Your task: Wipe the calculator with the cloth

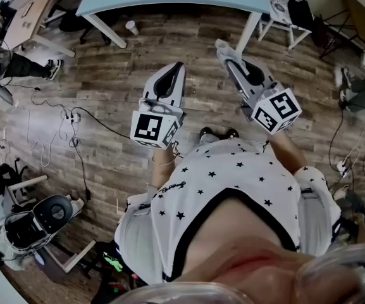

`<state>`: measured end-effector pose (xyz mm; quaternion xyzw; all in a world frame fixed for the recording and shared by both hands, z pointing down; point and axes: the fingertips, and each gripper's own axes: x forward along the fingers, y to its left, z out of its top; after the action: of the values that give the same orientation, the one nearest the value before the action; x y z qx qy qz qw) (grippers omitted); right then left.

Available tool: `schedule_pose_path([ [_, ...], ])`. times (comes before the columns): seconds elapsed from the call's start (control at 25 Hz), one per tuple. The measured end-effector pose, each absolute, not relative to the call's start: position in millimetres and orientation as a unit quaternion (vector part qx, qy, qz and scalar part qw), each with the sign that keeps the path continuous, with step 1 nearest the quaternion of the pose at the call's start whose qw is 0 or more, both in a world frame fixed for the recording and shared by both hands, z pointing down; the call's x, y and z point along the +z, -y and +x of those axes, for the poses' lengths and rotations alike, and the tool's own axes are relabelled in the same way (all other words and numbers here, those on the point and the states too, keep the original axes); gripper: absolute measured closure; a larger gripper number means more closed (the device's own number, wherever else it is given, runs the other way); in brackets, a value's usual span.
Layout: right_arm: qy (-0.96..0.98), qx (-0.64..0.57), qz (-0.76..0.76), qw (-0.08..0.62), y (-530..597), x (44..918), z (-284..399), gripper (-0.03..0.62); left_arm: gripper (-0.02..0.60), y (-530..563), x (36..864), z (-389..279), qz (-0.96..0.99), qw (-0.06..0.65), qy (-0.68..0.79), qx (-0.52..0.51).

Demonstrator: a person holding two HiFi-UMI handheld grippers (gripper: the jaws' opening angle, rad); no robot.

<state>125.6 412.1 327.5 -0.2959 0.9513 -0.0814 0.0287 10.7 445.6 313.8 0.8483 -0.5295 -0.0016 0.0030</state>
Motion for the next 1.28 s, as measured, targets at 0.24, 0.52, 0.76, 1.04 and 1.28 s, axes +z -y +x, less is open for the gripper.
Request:
schedule_pose_path([
  [0.24, -0.953, -0.077, -0.293, 0.03, -414, 330, 109, 0.551, 0.552, -438, 317, -1, 0.852, 0.004, 0.524, -0.002],
  [0.52, -0.944, -0.102, -0.312, 0.011, -392, 346, 113, 0.551, 0.552, -419, 326, 1, 0.862, 0.014, 0.507, 0.009],
  [0.76, -0.949, -0.089, -0.301, 0.036, -345, 337, 118, 0.551, 0.552, -383, 328, 3, 0.852, 0.011, 0.522, 0.019],
  [1.04, -0.949, -0.099, -0.295, 0.05, -272, 344, 137, 0.55, 0.552, -315, 334, 22, 0.848, 0.004, 0.528, 0.036],
  [1.28, -0.947, -0.123, -0.293, 0.058, -207, 355, 150, 0.55, 0.552, -253, 340, 33, 0.844, 0.009, 0.534, 0.047],
])
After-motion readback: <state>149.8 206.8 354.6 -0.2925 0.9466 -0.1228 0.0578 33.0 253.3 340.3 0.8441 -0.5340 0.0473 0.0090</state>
